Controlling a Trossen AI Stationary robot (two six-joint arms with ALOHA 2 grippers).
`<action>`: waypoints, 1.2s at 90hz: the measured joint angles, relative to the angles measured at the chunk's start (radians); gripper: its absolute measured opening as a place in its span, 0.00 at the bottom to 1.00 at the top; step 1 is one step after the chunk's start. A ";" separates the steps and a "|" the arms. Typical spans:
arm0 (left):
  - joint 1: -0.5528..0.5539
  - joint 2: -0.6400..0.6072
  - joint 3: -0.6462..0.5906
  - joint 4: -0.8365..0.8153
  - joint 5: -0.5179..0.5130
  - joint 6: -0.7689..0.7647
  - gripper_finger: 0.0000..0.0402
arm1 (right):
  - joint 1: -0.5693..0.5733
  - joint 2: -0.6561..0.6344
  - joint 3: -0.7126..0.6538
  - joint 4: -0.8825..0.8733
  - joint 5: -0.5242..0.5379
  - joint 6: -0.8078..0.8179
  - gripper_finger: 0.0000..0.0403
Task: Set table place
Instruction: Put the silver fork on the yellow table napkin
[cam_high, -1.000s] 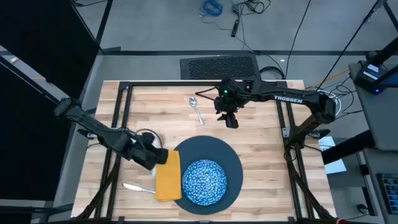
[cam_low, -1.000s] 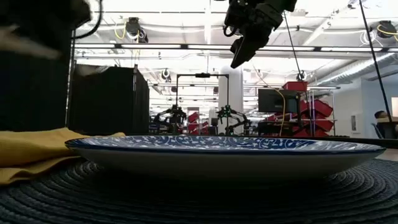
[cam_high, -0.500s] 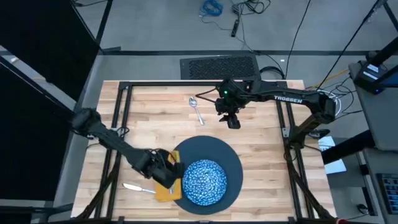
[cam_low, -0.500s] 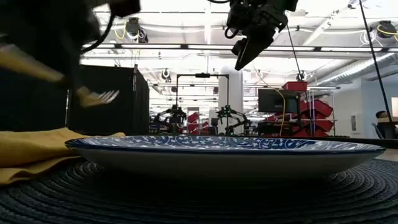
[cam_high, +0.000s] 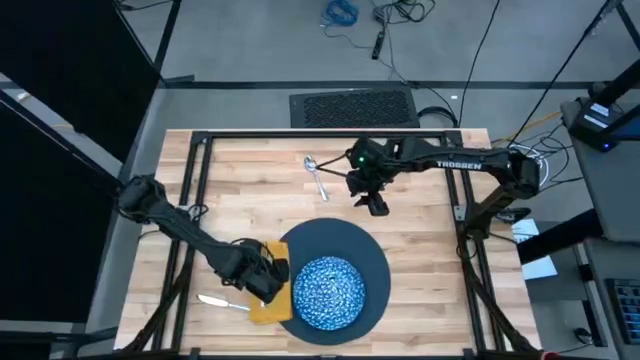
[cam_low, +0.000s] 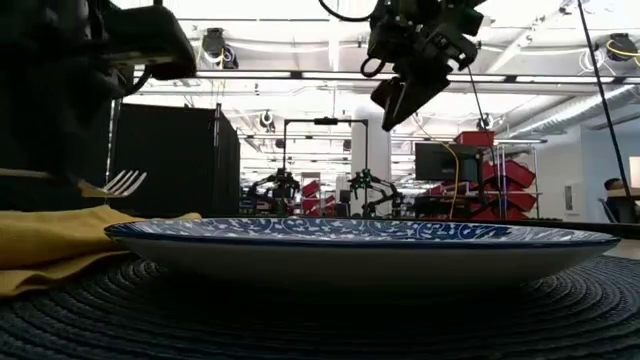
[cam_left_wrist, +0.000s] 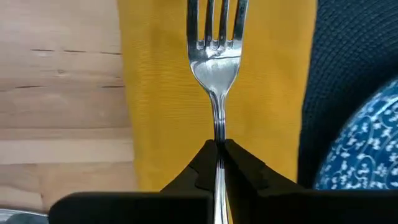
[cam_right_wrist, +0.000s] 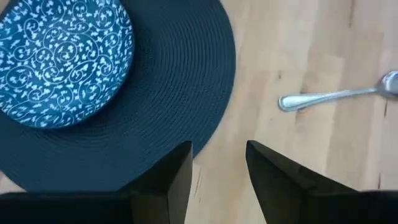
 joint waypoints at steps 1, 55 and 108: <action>0.000 0.004 0.000 0.004 0.001 0.000 0.00 | 0.000 0.000 0.000 0.002 0.000 0.000 0.35; 0.001 0.099 -0.001 0.107 0.006 0.069 0.00 | 0.000 0.000 0.000 0.010 0.000 -0.002 0.35; 0.001 0.099 -0.001 0.123 -0.024 0.080 0.13 | 0.000 0.000 0.001 0.010 0.000 0.002 0.35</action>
